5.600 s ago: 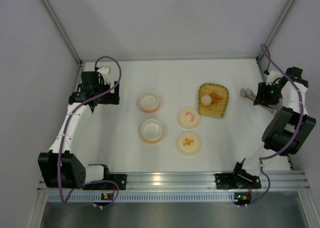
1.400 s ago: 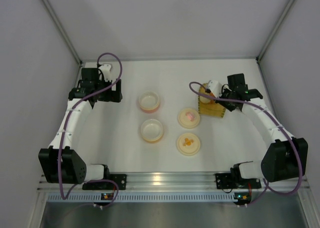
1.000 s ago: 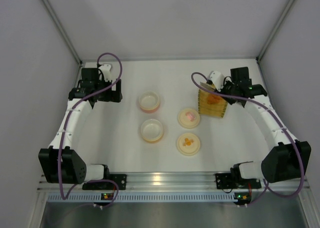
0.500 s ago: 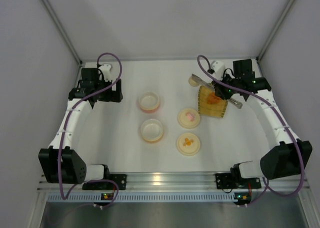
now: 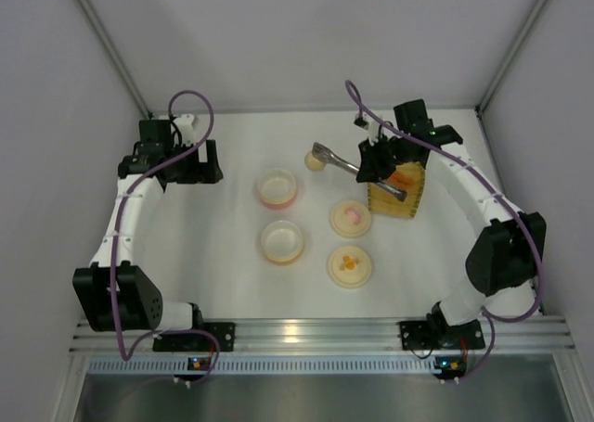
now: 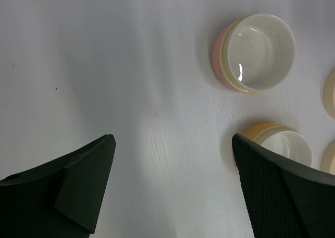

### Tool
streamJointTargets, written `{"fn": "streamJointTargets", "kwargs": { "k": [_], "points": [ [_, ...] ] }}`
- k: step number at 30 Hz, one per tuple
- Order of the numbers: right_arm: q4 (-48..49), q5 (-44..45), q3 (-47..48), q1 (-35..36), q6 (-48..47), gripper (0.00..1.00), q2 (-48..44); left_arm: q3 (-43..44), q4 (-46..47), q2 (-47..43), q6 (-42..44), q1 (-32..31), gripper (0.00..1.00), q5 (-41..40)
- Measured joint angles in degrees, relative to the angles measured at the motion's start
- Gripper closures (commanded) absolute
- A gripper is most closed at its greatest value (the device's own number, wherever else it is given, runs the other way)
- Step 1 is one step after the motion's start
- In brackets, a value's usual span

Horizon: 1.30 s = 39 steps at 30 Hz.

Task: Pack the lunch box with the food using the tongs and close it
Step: Place the fake food in the packing box.

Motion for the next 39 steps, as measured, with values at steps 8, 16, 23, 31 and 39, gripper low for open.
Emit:
{"fn": "streamJointTargets", "kwargs": {
  "k": [8,16,23,31,39],
  "points": [
    [0.72,-2.25,4.57,8.50,2.99,1.00,6.25,0.00,-0.24,0.17,-0.22,0.11,0.02,-0.04],
    [1.66,-1.22,7.34,14.21,4.22,1.00,11.91,0.00,-0.22,0.81,-0.35,0.22,0.02,-0.07],
    [2.40,0.81,11.17,14.97,4.37,1.00,16.98,0.00,-0.22,0.94,-0.37,0.22,0.02,-0.09],
    [3.37,2.19,13.35,15.02,4.22,1.00,20.17,0.00,-0.20,0.98,-0.33,0.22,0.02,-0.33],
    [3.43,2.97,13.31,15.02,3.54,1.00,21.66,0.00,-0.15,1.01,-0.31,0.22,0.02,-0.37]
  ]
}}
